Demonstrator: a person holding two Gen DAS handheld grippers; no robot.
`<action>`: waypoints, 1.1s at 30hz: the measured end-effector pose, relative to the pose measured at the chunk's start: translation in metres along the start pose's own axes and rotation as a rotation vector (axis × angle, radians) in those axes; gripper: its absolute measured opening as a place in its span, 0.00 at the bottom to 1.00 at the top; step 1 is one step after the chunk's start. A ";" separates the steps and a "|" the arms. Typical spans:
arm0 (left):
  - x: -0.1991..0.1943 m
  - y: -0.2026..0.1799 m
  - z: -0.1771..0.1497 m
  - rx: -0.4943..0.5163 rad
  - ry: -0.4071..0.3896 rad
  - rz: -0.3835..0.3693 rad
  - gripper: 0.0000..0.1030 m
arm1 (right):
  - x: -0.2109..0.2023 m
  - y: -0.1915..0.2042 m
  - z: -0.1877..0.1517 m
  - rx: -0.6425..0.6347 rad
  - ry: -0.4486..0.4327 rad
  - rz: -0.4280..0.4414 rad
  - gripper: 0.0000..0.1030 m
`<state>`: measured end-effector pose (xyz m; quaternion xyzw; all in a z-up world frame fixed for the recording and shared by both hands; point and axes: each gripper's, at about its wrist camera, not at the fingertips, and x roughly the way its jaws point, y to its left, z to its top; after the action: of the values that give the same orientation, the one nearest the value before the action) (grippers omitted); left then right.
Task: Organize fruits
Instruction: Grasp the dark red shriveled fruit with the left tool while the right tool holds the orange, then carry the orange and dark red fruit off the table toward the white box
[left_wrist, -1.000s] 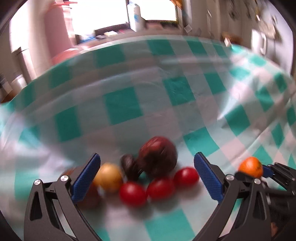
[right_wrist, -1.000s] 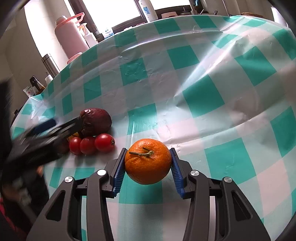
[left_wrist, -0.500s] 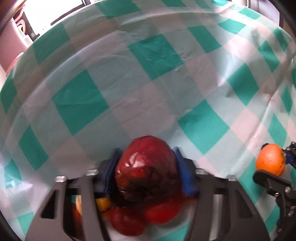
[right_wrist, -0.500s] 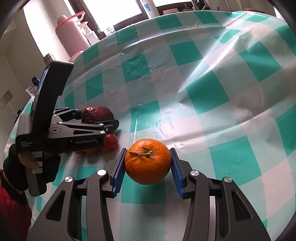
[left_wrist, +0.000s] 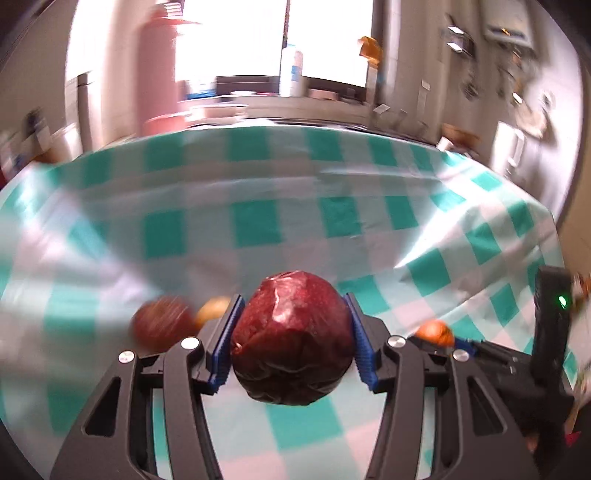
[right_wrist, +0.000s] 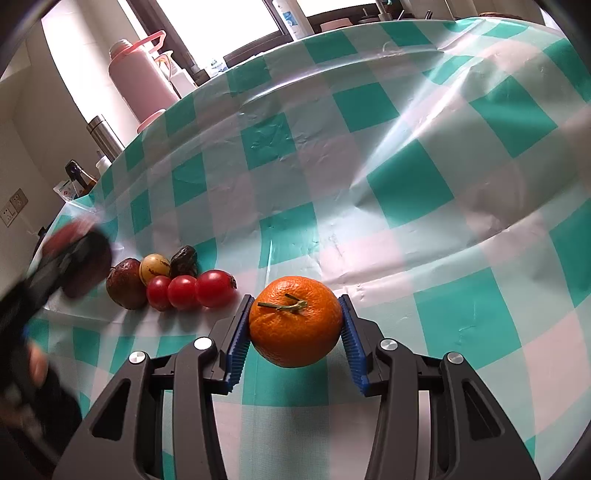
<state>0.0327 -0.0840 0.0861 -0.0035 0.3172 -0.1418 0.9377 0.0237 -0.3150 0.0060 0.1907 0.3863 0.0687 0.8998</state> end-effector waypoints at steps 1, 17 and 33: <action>-0.011 0.003 -0.007 -0.039 -0.017 0.017 0.52 | 0.000 0.000 0.000 0.000 0.000 0.000 0.44; -0.030 0.060 -0.051 -0.199 -0.088 0.087 0.52 | 0.004 0.000 0.000 0.008 0.012 -0.014 0.44; -0.067 0.034 -0.066 -0.149 -0.075 0.106 0.53 | -0.081 0.048 -0.075 -0.189 0.000 -0.002 0.44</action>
<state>-0.0487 -0.0283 0.0706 -0.0619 0.2915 -0.0678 0.9522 -0.0856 -0.2711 0.0324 0.1046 0.3785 0.1037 0.9138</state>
